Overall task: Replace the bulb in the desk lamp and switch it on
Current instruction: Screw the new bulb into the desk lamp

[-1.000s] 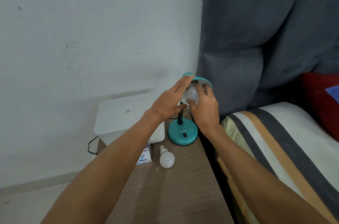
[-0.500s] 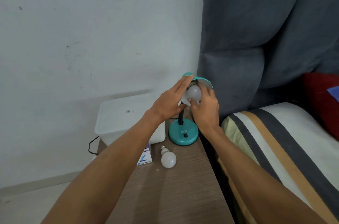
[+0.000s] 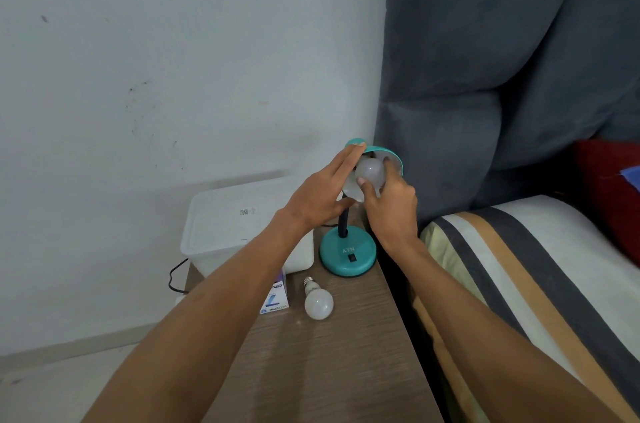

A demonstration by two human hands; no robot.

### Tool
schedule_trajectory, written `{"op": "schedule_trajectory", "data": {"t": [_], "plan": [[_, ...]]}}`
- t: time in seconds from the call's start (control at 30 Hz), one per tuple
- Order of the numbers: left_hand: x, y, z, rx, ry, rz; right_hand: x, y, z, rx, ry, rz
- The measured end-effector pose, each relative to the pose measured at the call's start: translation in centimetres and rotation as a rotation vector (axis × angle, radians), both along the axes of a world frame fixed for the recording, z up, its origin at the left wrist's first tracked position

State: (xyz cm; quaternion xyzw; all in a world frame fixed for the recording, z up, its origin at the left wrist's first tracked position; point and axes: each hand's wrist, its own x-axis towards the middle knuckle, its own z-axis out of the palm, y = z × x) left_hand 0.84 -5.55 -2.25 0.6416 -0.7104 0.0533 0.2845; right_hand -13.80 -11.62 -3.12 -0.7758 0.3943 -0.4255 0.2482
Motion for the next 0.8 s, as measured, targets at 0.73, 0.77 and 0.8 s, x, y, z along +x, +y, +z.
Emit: {"op": "schedule_trajectory", "data": {"t": [0.73,0.77,0.8], "plan": [[-0.04,-0.12,-0.2,0.004,-0.019,0.014,0.26,0.24,0.32,-0.197,0.151,0.028],[-0.06,-0.1,-0.18,0.005,-0.017,0.013,0.25,0.15,0.24,-0.219,0.17,0.035],[-0.07,-0.13,-0.21,0.007,-0.016,0.012,0.29,0.1,0.15,-0.211,0.172,0.032]]}}
